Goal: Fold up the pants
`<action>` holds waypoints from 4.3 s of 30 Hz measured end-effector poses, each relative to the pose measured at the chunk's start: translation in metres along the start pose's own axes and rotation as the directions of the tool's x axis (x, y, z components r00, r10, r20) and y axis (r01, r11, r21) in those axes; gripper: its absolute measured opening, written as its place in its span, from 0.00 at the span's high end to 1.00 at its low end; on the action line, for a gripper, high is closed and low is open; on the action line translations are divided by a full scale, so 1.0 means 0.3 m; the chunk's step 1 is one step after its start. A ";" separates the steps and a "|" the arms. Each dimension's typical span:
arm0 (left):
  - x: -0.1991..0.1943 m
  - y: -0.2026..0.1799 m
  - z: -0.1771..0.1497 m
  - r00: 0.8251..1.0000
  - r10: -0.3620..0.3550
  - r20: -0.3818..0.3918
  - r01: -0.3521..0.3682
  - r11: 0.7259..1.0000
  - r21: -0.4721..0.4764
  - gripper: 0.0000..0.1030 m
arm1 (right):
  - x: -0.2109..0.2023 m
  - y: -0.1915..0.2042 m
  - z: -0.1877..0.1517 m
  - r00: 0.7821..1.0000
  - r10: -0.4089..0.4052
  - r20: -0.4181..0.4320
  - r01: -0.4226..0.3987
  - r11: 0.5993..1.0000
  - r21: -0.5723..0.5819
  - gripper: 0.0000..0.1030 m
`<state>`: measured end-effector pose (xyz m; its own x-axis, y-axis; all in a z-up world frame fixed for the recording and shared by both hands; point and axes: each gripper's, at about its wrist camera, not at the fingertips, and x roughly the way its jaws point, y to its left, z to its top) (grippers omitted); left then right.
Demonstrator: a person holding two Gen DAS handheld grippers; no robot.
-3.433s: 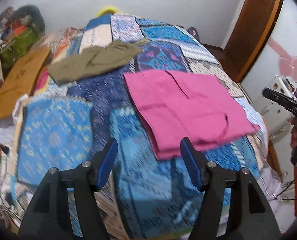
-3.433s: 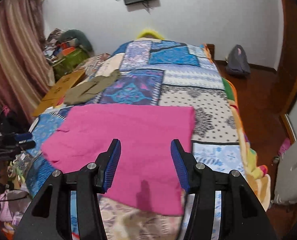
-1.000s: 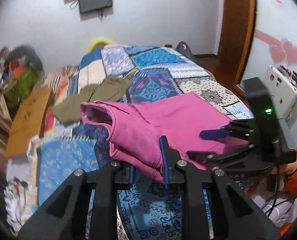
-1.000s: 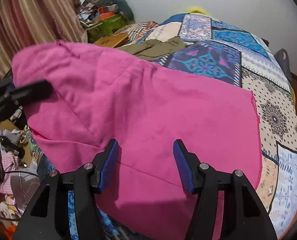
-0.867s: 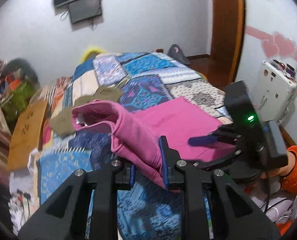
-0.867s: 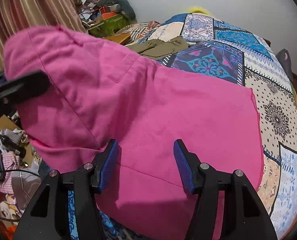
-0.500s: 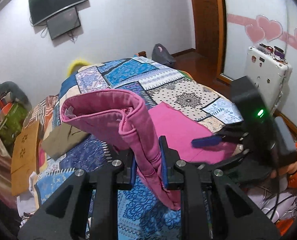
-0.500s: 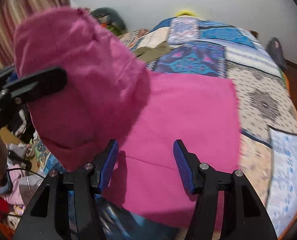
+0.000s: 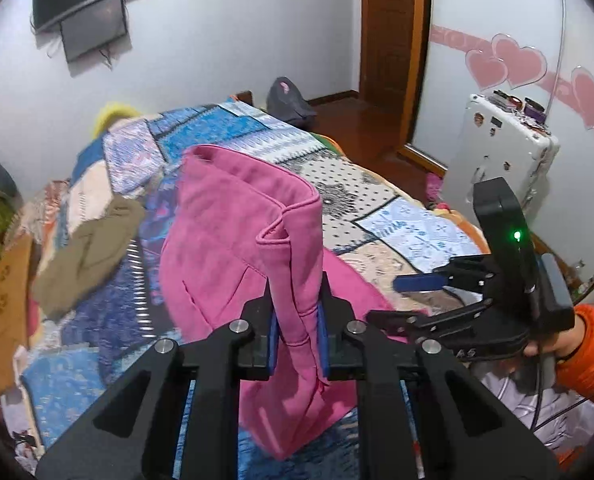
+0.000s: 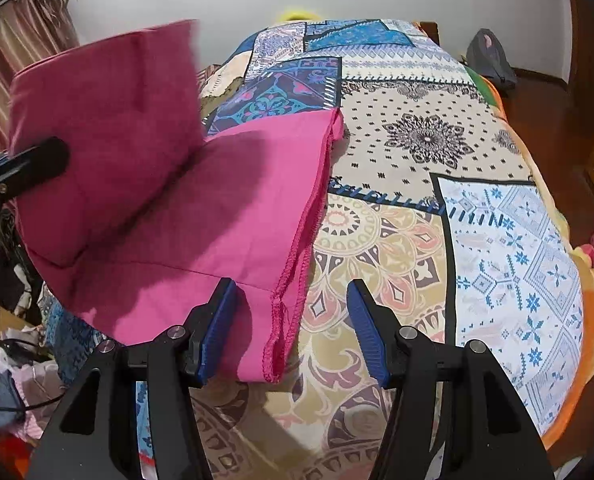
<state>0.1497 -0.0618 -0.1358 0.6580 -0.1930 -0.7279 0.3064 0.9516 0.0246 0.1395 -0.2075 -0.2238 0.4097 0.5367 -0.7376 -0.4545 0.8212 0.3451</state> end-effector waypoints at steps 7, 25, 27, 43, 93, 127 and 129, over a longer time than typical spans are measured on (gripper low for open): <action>0.110 -0.051 -0.006 0.993 -0.078 -0.084 0.076 0.997 -0.024 0.85 | -0.011 -0.011 -0.011 1.000 0.008 0.004 -0.008 1.000 0.007 0.48; -0.008 0.054 -0.030 0.990 -0.141 -0.023 0.136 0.979 -0.155 0.55 | -0.166 -0.020 0.013 0.993 -0.068 0.092 0.069 0.998 -0.003 0.48; -0.006 0.094 -0.056 0.994 -0.104 -0.043 0.096 0.982 -0.161 0.55 | -0.183 -0.003 0.020 0.992 -0.071 0.107 0.073 0.997 -0.016 0.48; 0.048 0.192 -0.286 0.994 -0.004 -0.109 -0.020 0.975 -0.222 0.53 | -0.099 0.174 0.046 0.994 -0.061 0.088 0.071 0.990 -0.123 0.48; 0.462 0.607 -0.039 0.960 -0.003 -0.278 -0.055 0.978 -0.200 0.77 | 0.211 -0.171 0.288 0.986 -0.157 -0.052 0.142 0.966 -0.218 0.45; 0.395 0.521 0.063 0.991 -0.032 -0.126 -0.003 0.963 -0.270 0.73 | 0.346 0.101 0.446 0.996 0.039 -0.082 -0.058 0.969 -0.240 0.49; 0.445 0.507 0.040 0.986 -0.016 -0.165 -0.026 0.967 -0.252 0.73 | 0.371 0.106 0.416 0.995 0.021 -0.096 -0.046 0.965 -0.260 0.49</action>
<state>0.2924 0.0544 -0.2208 0.5302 -0.1663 -0.8314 0.1054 0.9859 -0.1300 0.2693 -0.0975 -0.2226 0.3218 0.5329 -0.7826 -0.6624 0.7173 0.2160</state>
